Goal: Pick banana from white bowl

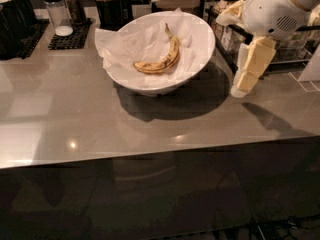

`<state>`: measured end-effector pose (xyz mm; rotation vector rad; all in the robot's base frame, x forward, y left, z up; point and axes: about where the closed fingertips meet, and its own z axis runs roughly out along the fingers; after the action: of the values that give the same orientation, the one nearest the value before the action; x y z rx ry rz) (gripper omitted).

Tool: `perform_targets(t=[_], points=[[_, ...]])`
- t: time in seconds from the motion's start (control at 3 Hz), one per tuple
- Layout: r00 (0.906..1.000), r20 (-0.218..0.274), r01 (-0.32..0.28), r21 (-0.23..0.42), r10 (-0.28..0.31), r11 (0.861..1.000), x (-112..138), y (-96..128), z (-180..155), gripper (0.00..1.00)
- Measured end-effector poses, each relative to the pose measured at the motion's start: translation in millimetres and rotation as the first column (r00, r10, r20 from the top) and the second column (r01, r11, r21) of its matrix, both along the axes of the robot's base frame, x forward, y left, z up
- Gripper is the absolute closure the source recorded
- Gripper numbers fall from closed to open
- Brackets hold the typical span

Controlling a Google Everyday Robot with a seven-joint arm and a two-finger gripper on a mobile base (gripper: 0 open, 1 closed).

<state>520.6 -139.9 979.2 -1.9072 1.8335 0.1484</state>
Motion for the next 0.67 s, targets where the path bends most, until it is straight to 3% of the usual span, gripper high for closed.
perform_targets(t=[0.33, 0.67], points=[[0.9961, -0.022, -0.084, 0.048, 0.085, 0.995, 35.7, 37.5, -15.9, 0.00], [0.9955, -0.023, -0.090, 0.054, 0.091, 0.994, 41.2, 41.9, -18.6, 0.00]])
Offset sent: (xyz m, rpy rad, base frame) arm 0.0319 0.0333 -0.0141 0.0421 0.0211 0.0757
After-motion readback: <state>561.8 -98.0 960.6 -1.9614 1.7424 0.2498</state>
